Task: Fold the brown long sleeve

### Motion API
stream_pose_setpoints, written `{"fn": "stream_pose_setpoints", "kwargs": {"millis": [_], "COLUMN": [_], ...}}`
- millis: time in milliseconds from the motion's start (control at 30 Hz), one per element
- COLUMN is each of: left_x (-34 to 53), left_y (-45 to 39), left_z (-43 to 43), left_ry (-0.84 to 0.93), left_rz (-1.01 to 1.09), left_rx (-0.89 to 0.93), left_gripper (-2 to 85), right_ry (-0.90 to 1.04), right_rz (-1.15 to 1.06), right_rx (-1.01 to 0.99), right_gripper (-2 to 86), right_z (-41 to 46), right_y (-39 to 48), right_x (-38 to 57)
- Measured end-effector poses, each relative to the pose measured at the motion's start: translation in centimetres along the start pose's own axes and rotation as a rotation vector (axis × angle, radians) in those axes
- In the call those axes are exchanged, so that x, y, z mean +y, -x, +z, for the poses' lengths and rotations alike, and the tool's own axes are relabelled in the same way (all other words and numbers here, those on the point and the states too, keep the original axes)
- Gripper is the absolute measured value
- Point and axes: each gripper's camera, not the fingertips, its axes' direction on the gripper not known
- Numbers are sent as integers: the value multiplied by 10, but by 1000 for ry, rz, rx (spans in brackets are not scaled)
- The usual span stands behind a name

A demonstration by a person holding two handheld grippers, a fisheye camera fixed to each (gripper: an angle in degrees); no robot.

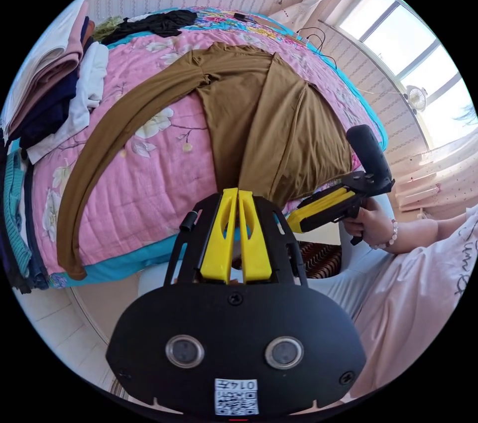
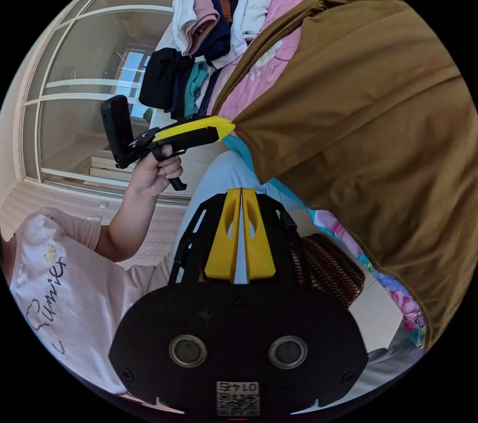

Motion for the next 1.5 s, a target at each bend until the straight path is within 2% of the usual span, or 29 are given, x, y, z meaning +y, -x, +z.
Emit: {"fn": "stream_pose_setpoints", "kwargs": {"millis": [133,367,533,633,733,833,1000,1200,1267,1333,1500], "left_x": [5,33,92,151,190,223,245,245,249,251,250], "left_y": [12,34,83,128,159,180,196,217,218,216,199], "left_z": [9,9,-38,-68,-76,-74,-61,-38,-35,-34,-41], "left_ry": [33,87,-117,-279,-330,-394,-487,-449,-480,-491,-517], "left_rz": [-19,-68,-303,-540,-696,-811,-844,-864,-870,-859,-858], "left_rx": [10,-89,-176,-264,-317,-280,-189,-133,-103,-107,-140], "left_gripper": [-10,-8,2,33,52,62,71,72,67,61,8], "right_ry": [63,4,61,120,157,211,298,419,455,461,464], "right_rz": [-14,3,-110,-245,-382,-510,-647,-714,-715,-724,-729], "right_rx": [63,112,176,231,250,282,340,446,563,590,513], "right_gripper": [-2,2,5,6,7,10,23,46,47,41,8], "right_z": [41,61,84,110,145,192,279,383,415,423,400], "right_y": [-3,-10,12,42,78,117,174,216,216,217,235], "right_x": [-10,1,-12,-47,-90,-134,-189,-219,-219,-217,-210]}}
